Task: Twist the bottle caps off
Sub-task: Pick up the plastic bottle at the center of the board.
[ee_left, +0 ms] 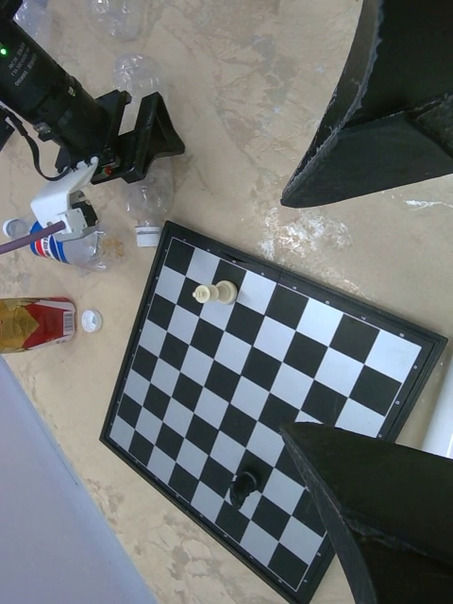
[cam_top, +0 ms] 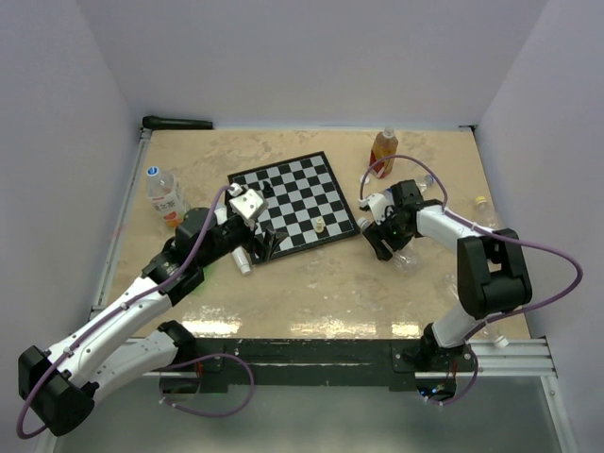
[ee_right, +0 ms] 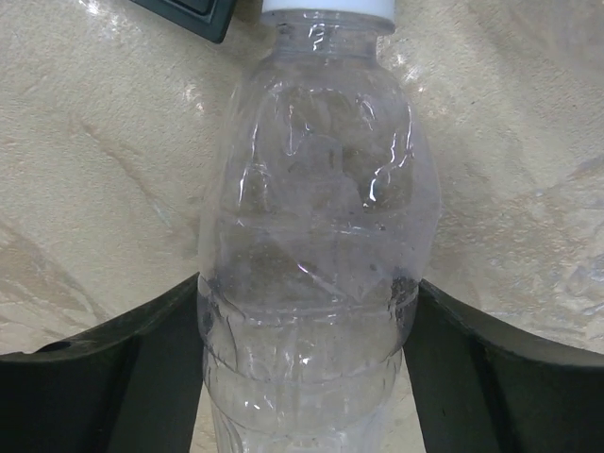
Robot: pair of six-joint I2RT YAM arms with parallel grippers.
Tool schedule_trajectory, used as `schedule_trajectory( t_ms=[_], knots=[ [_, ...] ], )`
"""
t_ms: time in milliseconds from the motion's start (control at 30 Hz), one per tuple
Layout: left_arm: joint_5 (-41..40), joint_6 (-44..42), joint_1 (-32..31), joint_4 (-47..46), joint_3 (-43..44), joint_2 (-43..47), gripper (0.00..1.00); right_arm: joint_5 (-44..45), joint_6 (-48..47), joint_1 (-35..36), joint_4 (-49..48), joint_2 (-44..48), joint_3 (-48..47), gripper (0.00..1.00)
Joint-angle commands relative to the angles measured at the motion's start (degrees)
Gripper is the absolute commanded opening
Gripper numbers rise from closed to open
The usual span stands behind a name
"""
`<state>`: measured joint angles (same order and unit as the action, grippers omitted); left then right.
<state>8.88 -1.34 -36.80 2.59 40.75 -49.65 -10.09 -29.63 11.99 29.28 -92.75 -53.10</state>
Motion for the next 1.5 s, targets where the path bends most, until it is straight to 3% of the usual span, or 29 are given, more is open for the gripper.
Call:
schedule_trajectory(
  t_ms=[0,233,400,467,967,1467],
  knots=[
    [-0.2,-1.3,0.0,-2.8,-0.2,0.6,1.0,0.4,-1.9,0.1,1.3,0.4,0.4,0.7],
    [-0.2,-1.4,0.0,-2.8,-0.3,0.7,1.0,0.8,-4.6,0.2,4.6,2.0,0.4,0.51],
    [-0.1,-1.4,0.0,-2.8,-0.3,0.8,1.0,0.3,-7.3,0.2,8.0,4.2,0.5,0.3],
    [0.1,-1.4,0.0,-2.7,-0.4,0.9,1.0,0.1,-8.3,0.2,9.6,5.3,0.4,0.27],
    [1.5,-0.3,0.0,-2.8,-0.2,0.7,1.0,-8.6,-15.7,0.2,19.9,14.1,-3.0,0.17],
    [5.3,7.7,0.1,-5.9,-1.2,2.9,1.0,-20.1,-18.9,0.3,23.7,18.5,-8.6,0.15]
  ],
)
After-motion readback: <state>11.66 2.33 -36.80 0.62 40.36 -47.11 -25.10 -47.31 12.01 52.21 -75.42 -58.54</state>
